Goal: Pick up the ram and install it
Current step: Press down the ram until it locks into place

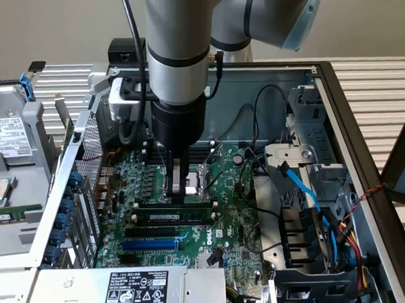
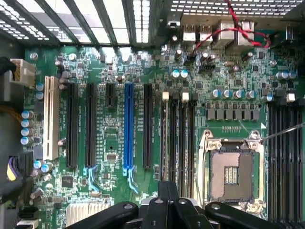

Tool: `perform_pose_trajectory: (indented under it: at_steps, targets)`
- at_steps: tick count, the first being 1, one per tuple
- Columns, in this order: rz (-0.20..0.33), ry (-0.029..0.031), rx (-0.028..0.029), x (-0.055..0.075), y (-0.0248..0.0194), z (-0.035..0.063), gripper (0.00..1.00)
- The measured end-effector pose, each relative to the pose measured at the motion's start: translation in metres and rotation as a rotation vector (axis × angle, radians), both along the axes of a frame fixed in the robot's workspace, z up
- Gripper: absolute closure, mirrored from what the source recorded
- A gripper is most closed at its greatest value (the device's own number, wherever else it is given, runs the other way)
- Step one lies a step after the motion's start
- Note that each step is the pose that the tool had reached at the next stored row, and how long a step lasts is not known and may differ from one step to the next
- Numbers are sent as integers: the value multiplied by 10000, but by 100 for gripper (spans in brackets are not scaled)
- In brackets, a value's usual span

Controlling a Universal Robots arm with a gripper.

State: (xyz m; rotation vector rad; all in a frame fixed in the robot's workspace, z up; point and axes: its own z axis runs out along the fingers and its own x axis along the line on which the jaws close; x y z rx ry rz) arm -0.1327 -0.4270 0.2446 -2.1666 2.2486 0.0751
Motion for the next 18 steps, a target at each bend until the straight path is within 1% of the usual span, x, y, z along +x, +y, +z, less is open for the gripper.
perform_pose_trajectory:
  at_steps: [5, 7, 8, 11, 15, 18]
  targets:
    - [-1, 1, -2, -228, 61, -85, 89]
    - [0, 4, -7, -319, 68, -120, 89]
    - [-1, 0, -2, -335, 69, -138, 89]
    - [0, 3, -4, -347, 68, -149, 89]
    - [1, 7, -14, -358, 67, -187, 89]
    - [0, 0, -5, -361, 68, -194, 89]
